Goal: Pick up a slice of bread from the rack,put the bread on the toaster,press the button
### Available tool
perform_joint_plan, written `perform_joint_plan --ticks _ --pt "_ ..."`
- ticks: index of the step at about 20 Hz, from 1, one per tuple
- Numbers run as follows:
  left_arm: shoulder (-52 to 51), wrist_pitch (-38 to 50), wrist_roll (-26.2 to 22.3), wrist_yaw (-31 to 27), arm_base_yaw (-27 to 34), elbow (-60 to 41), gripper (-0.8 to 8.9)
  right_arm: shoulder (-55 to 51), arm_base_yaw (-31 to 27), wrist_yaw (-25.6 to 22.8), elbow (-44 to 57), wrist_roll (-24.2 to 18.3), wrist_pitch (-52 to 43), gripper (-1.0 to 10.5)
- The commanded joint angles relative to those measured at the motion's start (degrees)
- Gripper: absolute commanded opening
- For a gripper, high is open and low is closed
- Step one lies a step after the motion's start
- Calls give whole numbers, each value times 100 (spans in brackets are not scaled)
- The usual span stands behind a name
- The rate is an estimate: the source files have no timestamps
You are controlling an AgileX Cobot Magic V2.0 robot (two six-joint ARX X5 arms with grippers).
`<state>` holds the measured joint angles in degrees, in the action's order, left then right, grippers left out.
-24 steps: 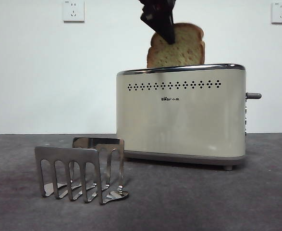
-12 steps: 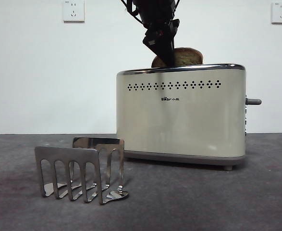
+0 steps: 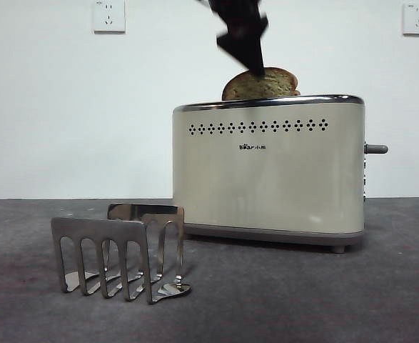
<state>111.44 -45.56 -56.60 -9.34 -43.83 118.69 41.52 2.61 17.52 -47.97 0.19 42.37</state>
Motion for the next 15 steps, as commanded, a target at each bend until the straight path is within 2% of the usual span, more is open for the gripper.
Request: perform_joint_plan --ticks 1,2,3,4,7,8,11,15 --pt "-452 35 992 59 -24 -37 503 101 0 -380 -20 234 -328 0" --pt "-634 37 1497 105 -24 -37 503 201 -7 -442 -20 546 -498 1" --pt "-828 7 1912 116 -24 -37 503 339 -7 -363 -20 909 -662 1" --pt "-1003 -118 2312 122 -26 -37 500 503 -7 -153 -20 1102 -841 1" --pt "-1303 -514 3095 186 -76 -37 490 901 -9 247 -22 1309 -1316 0" --pt "-1399 -691 3344 225 -76 -37 458 1049 -9 376 -26 1377 -1497 -1" --pt "-1624 -1241 3781 227 -76 -37 286 1478 -11 566 -57 1589 -1956 -3" --pt "-1810 -1961 3862 227 -59 -37 59 1967 -195 597 -105 1847 -2400 -4"
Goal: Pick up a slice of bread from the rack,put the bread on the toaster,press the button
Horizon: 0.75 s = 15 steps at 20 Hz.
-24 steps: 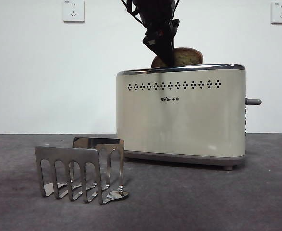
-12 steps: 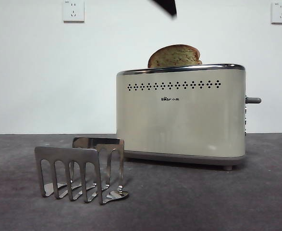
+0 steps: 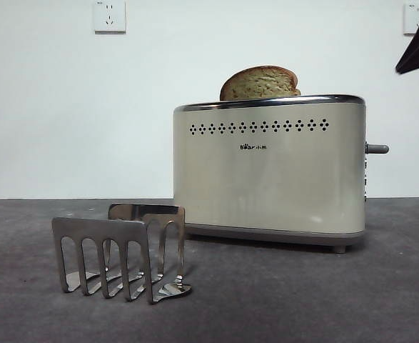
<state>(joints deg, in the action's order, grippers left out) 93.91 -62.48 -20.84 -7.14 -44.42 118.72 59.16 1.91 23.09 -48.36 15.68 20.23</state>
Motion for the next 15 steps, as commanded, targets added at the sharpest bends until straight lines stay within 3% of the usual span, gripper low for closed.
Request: perform_joint_plan --ticks 1,6,10,15 --pt "-85 -457 299 7 0 -39 25 328 -195 153 -68 382 -323 -5" --pt "-136 -1211 800 11 0 -39 22 1005 -415 850 -68 911 -1058 -8" --pt "-136 -1303 1095 96 -2 -48 22 1526 -498 1276 -68 1246 -1606 -8" --pt "-136 -1309 1510 610 -2 -48 22 2068 -501 1244 -68 1346 -1729 -8"
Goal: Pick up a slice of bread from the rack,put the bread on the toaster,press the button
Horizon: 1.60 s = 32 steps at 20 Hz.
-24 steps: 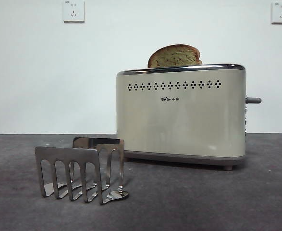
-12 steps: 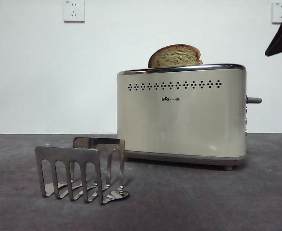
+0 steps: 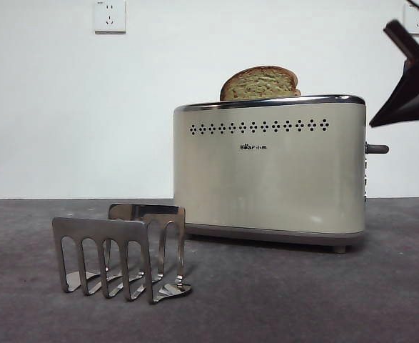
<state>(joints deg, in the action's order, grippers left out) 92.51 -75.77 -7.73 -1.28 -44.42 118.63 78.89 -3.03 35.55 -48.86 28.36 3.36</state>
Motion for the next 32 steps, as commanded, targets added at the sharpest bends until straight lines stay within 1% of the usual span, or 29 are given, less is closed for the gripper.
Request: perform_joint_plan --ticks 1,3,7,11,16,18,26,32 --pt "4 17 203 24 -2 -39 22 166 -4 -2 -17 76 -42 -8" --pt "4 13 299 24 -2 -48 22 293 -4 -7 -17 48 -42 -8" --pt "-48 4 498 22 -2 -164 22 470 -4 -192 -17 -7 -35 -8" --pt "-179 4 498 20 0 -249 22 623 -4 -363 -17 7 -7 -8" --pt "-417 4 496 -9 7 -251 22 907 -4 -361 -17 -15 66 -8" --pt "-516 4 496 -24 92 -251 22 929 -4 -409 -15 -125 164 -8" --pt "-780 7 496 -22 407 -251 22 1237 -7 -415 -13 -328 321 -8" --pt "-802 7 496 -22 485 -251 22 1309 -7 -522 -13 -664 595 -8"
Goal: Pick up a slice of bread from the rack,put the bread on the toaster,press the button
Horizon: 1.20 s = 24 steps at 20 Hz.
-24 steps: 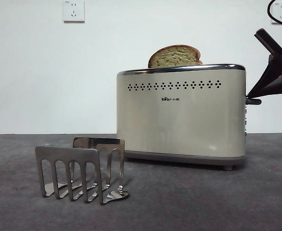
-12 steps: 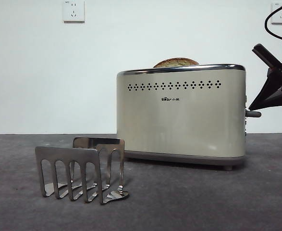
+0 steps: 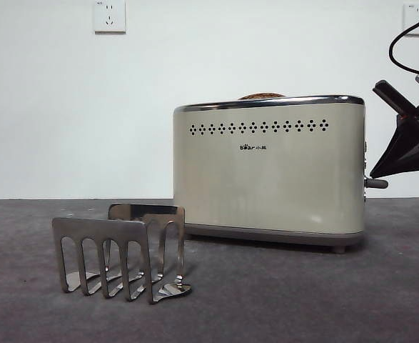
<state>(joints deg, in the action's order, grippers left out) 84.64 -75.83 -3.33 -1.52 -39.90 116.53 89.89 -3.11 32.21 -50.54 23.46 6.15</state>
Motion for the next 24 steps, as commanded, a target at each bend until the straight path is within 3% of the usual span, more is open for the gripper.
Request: perform_joint_plan --ticks 1,11,15,24 --pt "-15 13 57 2 35 -42 22 225 2 -260 157 -195 313 -8" --pt "-15 13 55 2 35 -42 22 551 4 -155 160 -302 424 -8" --pt "-15 13 55 2 50 -42 22 553 2 -168 160 -538 660 -8" --pt "-15 13 52 2 170 -42 21 501 2 -151 144 -428 356 -8"
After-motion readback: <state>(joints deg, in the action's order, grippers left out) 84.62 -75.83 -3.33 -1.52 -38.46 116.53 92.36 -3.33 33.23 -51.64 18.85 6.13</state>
